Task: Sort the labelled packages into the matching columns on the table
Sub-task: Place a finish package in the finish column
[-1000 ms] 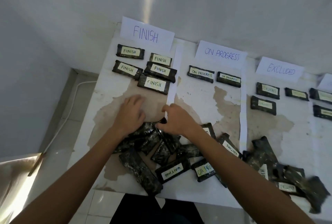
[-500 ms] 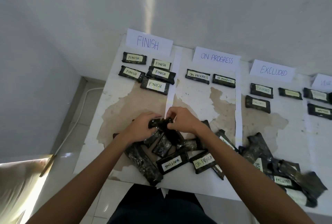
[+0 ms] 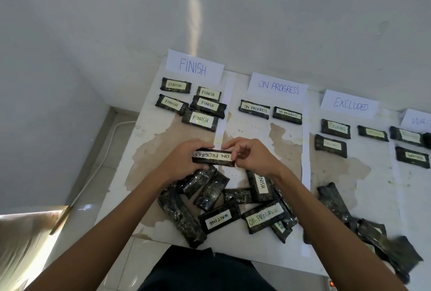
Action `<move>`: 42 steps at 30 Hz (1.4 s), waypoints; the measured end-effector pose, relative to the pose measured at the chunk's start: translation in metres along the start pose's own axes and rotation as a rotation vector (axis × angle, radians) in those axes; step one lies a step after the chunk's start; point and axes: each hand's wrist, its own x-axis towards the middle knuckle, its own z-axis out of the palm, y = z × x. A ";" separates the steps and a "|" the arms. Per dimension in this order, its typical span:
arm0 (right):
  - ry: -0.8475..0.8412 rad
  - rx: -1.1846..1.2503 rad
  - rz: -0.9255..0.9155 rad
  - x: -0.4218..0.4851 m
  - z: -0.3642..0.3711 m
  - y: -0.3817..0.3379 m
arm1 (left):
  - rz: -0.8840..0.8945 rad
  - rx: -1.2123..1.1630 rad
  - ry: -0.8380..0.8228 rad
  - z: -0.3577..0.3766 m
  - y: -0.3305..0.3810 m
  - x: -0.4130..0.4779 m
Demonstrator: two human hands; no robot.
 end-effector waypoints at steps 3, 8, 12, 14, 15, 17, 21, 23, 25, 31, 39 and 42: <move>-0.027 0.041 0.023 0.000 0.005 0.006 | 0.058 0.073 0.043 -0.001 0.000 0.001; -0.026 0.125 0.084 0.001 0.014 0.009 | 0.033 0.114 0.037 -0.003 -0.004 -0.001; 0.136 0.244 0.122 -0.001 0.015 0.008 | -0.048 0.108 -0.064 0.004 0.001 -0.001; 0.239 0.365 0.155 -0.001 0.015 0.005 | -0.105 0.095 -0.087 0.013 0.008 0.002; 0.281 0.453 0.184 -0.001 0.015 0.004 | -0.124 0.105 -0.079 0.019 0.012 0.004; 0.347 0.613 0.242 -0.003 0.016 0.004 | -0.160 0.121 -0.057 0.032 0.022 0.010; 0.522 0.557 0.351 -0.001 0.011 0.014 | -0.194 0.025 -0.123 0.057 0.048 0.023; 0.596 0.555 0.387 0.001 0.001 0.020 | -0.183 -0.084 -0.150 0.064 0.061 0.029; 0.614 0.548 0.397 0.002 -0.015 0.025 | -0.177 -0.144 -0.131 0.069 0.067 0.038; 0.431 0.176 0.265 0.003 -0.055 0.022 | -0.314 -0.335 0.020 0.082 0.082 0.069; 0.287 -0.473 0.103 0.024 -0.085 0.049 | -0.607 -0.633 0.331 0.117 0.074 0.117; 0.253 -0.748 0.008 0.043 -0.090 0.067 | -0.648 -0.721 0.380 0.127 0.066 0.135</move>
